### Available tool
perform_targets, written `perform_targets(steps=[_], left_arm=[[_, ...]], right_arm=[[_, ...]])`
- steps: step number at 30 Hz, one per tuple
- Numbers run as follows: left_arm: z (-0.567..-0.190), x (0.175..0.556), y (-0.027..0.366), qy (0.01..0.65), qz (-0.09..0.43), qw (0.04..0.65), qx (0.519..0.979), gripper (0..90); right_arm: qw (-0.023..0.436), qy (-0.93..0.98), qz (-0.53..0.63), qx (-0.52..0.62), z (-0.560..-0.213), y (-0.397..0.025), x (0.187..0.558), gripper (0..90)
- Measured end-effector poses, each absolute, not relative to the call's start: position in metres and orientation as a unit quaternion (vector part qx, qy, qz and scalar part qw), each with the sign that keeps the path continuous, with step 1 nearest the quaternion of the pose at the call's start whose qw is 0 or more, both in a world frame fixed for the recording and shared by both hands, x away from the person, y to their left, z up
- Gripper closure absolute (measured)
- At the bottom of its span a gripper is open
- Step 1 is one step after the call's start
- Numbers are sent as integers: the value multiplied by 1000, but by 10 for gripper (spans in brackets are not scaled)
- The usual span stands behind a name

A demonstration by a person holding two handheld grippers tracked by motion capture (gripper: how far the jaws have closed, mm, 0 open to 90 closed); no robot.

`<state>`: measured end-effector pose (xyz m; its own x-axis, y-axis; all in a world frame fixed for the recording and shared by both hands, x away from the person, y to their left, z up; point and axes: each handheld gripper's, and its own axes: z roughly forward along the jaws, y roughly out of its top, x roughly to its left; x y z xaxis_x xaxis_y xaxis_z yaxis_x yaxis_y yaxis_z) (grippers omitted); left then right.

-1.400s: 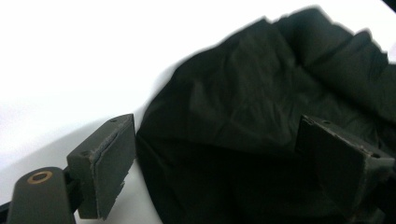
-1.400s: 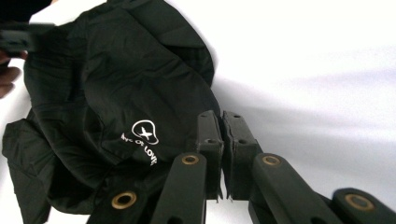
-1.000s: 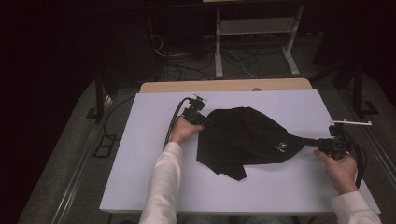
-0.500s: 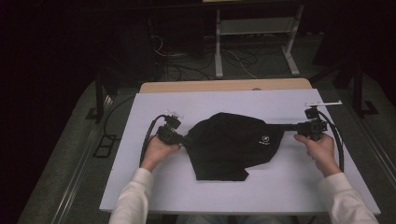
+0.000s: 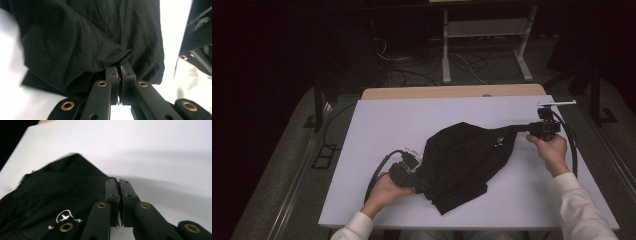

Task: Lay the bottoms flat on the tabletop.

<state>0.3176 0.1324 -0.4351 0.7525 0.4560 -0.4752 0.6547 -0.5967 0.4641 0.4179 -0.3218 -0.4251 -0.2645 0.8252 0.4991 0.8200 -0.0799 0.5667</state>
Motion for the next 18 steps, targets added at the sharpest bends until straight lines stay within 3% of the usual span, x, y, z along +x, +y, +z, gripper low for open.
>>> perform_targets(steps=[7,8,10,11,18], left_arm=[[-435,320,125,315,-155,325,878,827],[-432,322,126,318,-149,327,877,730],[-423,326,131,321,-128,339,875,690],[-418,328,132,322,-117,342,875,605],[-388,359,129,310,-71,376,870,507]], right_arm=[[-23,648,426,631,-450,-343,408,855],[-21,647,424,633,-450,-345,406,855],[-18,647,425,633,-451,-345,405,855],[-16,646,423,635,-451,-347,402,855],[-20,642,425,638,-453,-349,395,854]])
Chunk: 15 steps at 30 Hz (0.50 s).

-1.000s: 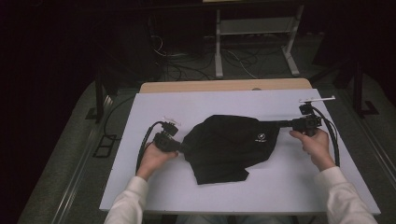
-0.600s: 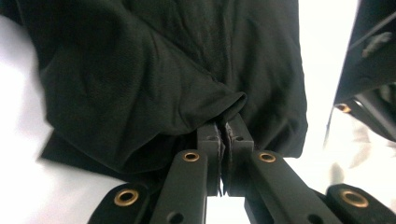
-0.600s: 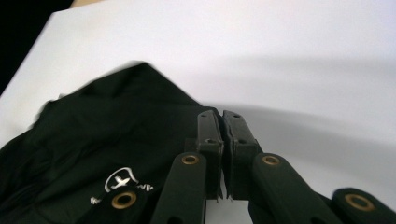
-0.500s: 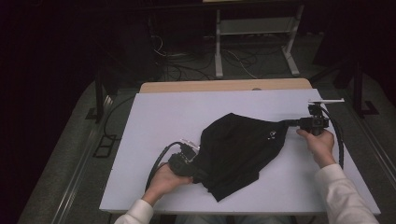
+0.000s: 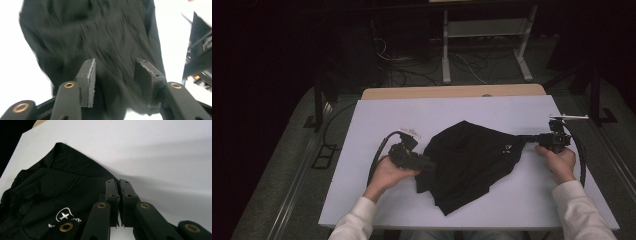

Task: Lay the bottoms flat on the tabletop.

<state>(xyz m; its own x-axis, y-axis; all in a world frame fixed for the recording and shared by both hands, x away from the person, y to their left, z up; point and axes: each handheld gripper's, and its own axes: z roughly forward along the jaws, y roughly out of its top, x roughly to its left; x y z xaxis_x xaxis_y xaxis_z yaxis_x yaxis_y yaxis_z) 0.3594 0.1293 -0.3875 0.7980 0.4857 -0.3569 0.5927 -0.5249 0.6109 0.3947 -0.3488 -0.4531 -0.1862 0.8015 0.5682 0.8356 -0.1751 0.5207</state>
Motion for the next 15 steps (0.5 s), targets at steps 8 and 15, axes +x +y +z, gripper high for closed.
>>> perform_targets(steps=[8,15], left_arm=[[-372,410,100,293,-16,394,871,483],[-389,446,70,301,7,393,869,492]], right_arm=[[24,-638,-430,-638,-456,-351,386,853],[24,-639,-436,-633,-454,-347,384,853]])
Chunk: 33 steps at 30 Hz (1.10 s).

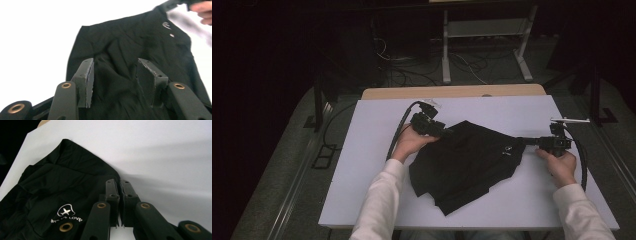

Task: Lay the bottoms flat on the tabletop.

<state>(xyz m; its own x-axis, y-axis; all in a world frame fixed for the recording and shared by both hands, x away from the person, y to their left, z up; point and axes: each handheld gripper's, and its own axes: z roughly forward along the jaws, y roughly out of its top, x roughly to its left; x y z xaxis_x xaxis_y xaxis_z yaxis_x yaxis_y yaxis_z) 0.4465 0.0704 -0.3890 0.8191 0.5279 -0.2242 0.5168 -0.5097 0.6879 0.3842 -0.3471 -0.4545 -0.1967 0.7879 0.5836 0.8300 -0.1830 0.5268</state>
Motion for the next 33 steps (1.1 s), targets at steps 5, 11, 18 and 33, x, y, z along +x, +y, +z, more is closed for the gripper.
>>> perform_targets(steps=[5,11,18,33], left_arm=[[-412,463,59,336,-2,384,860,577],[-438,464,51,338,10,329,882,648],[-435,457,46,286,50,314,904,616],[-438,483,37,288,3,325,901,861]], right_arm=[[24,-641,-439,-630,-454,-346,384,853],[22,-641,-439,-629,-454,-347,384,853],[24,-638,-444,-629,-453,-347,384,853],[29,-634,-451,-628,-454,-350,386,851]])
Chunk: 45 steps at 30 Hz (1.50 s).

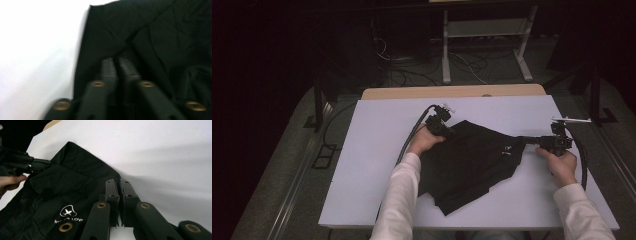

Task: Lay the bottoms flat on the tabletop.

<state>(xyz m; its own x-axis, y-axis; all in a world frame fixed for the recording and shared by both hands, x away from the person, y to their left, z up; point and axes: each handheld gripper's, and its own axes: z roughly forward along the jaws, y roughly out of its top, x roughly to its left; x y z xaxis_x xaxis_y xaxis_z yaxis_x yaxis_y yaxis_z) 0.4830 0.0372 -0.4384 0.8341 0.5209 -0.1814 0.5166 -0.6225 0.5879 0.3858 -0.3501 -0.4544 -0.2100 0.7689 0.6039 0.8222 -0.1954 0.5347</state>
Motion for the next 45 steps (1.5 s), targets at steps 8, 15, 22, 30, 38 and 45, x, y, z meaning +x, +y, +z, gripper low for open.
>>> perform_targets(steps=[8,15,22,30,38,45], left_arm=[[-422,493,81,383,-12,418,824,879],[-421,483,148,481,-6,493,725,879],[-435,473,189,534,-3,536,655,879],[-433,471,201,546,11,573,611,882],[-410,485,204,545,32,576,608,882],[-379,510,203,541,53,587,600,882]], right_arm=[[33,-642,-472,-603,-446,-349,400,852],[31,-659,-487,-572,-433,-330,429,851],[39,-661,-504,-554,-421,-312,466,851],[41,-657,-506,-557,-418,-298,495,851],[19,-674,-489,-553,-394,-286,530,852],[-32,-689,-480,-542,-346,-273,557,853]])
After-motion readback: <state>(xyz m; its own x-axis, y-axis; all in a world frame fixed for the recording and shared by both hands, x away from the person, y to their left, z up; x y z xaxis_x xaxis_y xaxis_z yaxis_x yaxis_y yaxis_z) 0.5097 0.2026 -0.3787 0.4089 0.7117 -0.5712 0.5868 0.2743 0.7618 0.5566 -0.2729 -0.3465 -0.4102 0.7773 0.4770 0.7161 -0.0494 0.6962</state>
